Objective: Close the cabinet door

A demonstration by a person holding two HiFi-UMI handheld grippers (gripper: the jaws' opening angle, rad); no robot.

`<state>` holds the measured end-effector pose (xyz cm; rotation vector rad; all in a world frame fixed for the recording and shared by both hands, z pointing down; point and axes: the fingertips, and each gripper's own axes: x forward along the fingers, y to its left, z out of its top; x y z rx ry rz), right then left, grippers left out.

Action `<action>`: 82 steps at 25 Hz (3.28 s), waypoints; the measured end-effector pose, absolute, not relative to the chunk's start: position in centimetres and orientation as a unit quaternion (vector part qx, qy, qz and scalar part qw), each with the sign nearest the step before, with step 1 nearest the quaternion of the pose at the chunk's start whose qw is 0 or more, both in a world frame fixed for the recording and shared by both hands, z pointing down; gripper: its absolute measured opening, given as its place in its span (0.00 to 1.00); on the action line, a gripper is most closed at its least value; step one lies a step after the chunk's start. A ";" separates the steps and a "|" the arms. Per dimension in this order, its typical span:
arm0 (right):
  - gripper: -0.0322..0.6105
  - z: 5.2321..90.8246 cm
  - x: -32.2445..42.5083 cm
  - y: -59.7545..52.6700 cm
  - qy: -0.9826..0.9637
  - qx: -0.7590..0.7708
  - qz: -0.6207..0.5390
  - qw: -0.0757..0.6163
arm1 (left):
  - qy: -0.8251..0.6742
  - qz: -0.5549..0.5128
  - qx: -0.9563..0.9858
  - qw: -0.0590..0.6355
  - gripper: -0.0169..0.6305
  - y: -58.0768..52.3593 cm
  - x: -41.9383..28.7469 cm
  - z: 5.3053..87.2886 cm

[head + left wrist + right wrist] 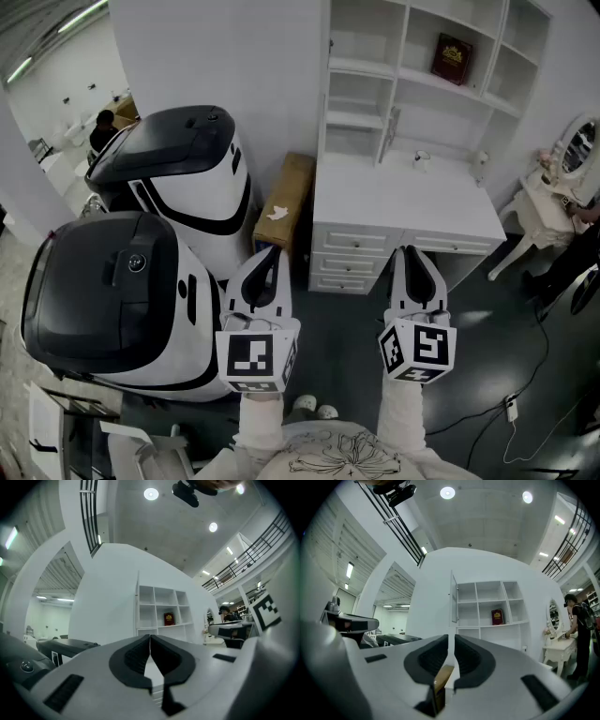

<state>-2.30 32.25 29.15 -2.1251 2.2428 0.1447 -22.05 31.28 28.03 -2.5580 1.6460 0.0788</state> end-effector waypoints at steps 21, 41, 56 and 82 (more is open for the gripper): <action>0.11 30.8 -4.6 29.6 0.714 -0.699 0.031 0.030 | 0.533 0.024 -0.845 0.039 0.03 28.1 -24.6 29.5; 0.11 32.0 -3.0 22.1 0.717 -0.696 0.024 0.025 | 0.534 0.013 -0.845 0.025 0.03 20.7 -22.7 31.2; 0.12 29.8 1.6 9.3 0.734 -0.677 0.035 0.039 | 0.567 0.013 -0.822 0.045 0.03 9.4 -19.3 29.4; 0.24 28.7 2.4 -7.0 0.791 -0.607 0.064 0.039 | 0.612 0.001 -0.789 0.061 0.03 -4.3 -16.5 29.4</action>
